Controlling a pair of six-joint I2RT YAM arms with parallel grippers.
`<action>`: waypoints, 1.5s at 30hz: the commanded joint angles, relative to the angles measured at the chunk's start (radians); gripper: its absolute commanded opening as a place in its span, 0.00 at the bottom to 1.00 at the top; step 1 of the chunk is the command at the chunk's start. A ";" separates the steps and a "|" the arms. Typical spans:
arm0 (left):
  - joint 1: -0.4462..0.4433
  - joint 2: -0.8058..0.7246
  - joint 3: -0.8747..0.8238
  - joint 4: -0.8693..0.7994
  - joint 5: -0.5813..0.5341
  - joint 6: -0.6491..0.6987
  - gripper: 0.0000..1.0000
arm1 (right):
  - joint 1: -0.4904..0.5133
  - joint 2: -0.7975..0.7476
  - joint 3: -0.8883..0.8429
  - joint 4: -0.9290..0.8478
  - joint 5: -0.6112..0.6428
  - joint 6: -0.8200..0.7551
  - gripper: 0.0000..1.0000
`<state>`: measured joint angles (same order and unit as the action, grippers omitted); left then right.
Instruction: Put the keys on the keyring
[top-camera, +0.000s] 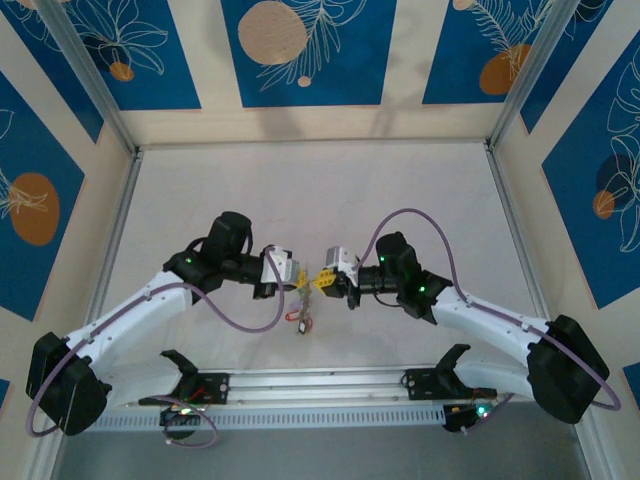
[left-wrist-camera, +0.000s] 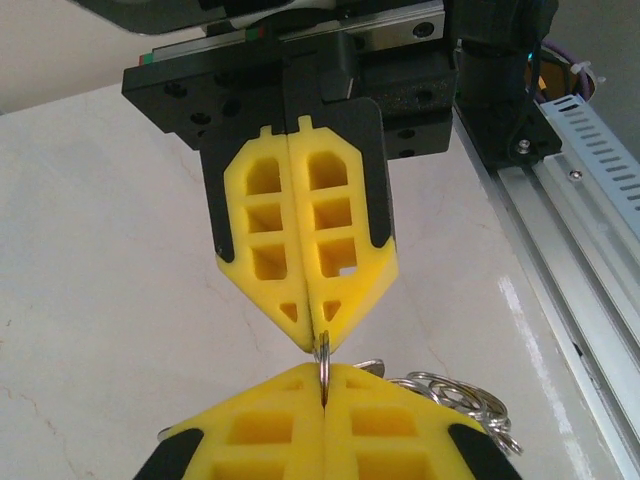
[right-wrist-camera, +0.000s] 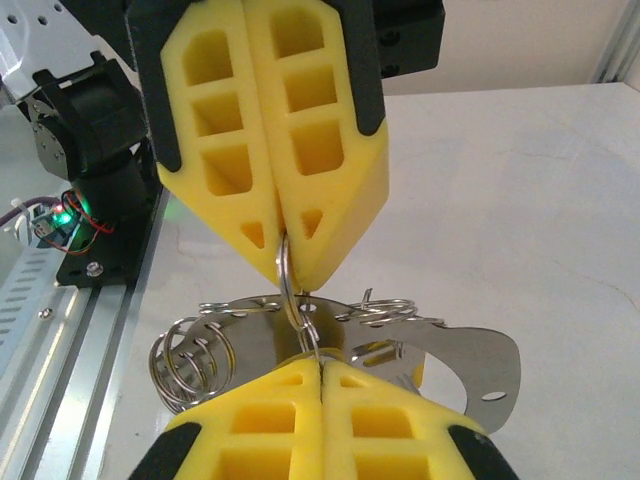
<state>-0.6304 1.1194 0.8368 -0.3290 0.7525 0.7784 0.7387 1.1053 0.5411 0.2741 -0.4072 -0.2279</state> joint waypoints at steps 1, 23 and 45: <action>0.001 -0.011 0.027 0.017 0.061 0.042 0.00 | -0.004 -0.032 -0.025 0.036 0.020 0.020 0.02; 0.001 -0.003 0.043 0.014 0.072 0.024 0.00 | 0.092 0.032 -0.119 0.196 0.194 -0.014 0.41; 0.001 -0.012 0.052 -0.008 0.070 0.035 0.00 | 0.182 0.072 -0.162 0.379 0.396 -0.047 0.16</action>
<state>-0.6304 1.1210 0.8501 -0.3374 0.7704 0.7925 0.9165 1.1858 0.3912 0.6140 -0.0425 -0.2707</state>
